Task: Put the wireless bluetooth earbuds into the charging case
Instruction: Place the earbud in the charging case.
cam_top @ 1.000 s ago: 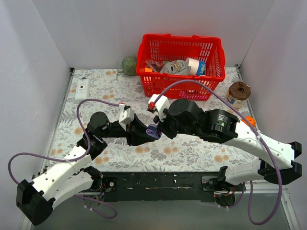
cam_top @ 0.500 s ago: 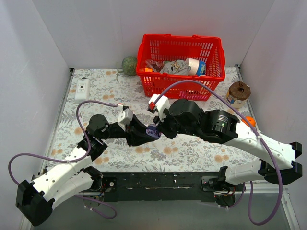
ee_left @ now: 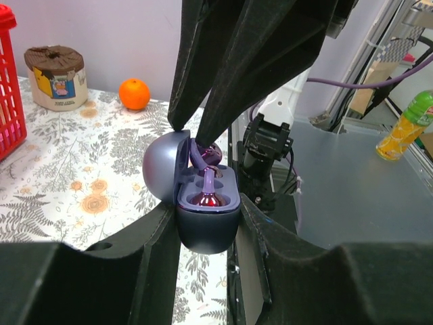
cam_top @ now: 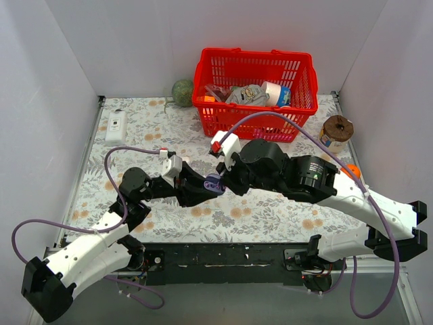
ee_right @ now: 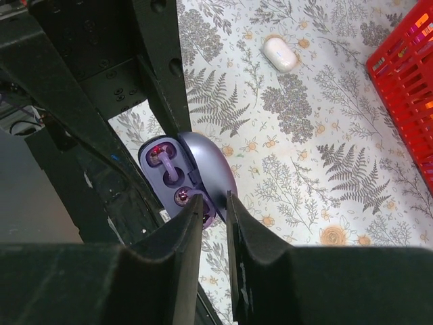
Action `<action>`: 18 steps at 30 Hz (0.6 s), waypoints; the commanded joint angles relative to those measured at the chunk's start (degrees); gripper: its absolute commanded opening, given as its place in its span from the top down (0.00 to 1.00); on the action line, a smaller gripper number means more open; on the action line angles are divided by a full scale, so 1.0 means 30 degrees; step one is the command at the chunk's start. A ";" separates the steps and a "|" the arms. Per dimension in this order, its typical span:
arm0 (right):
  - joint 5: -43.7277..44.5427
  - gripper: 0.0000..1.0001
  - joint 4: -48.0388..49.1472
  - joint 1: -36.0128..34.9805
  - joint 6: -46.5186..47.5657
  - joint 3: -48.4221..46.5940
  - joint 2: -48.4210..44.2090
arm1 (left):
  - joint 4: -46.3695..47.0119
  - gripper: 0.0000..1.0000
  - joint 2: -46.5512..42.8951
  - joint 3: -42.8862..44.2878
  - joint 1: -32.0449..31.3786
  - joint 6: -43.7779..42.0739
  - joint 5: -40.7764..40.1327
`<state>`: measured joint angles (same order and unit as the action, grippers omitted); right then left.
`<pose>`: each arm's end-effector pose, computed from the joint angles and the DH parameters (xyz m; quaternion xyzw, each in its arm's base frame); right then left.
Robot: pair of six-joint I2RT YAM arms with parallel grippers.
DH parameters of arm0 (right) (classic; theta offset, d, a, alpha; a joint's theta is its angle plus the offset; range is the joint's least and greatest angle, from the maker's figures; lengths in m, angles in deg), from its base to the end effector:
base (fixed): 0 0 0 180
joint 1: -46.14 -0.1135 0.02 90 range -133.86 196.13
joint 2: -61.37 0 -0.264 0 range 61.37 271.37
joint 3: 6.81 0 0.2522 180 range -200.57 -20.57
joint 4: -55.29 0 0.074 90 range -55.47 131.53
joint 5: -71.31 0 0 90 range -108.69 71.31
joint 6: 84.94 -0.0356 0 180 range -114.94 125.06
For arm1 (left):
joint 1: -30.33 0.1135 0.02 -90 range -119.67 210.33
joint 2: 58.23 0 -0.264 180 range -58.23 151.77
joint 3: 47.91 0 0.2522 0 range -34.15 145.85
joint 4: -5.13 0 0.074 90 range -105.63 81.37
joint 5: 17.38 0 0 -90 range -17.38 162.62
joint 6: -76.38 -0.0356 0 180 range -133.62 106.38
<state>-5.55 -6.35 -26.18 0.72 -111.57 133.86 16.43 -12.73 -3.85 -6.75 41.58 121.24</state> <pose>0.0832 0.2343 0.4466 -0.4316 0.7433 0.2335 0.4546 0.1300 -0.1318 0.3122 0.2187 0.6289 -0.6865 0.2922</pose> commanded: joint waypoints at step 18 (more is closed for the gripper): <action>-0.0313 0.68 0.1572 -0.0065 -0.1014 0.0891 -0.1279 | 0.4333 1.00 -0.0809 -0.0961 0.0085 0.1258 -0.2877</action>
<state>-6.77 -3.40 -26.20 -1.16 -109.47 132.20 24.88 -13.67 -7.21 -6.57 44.94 114.62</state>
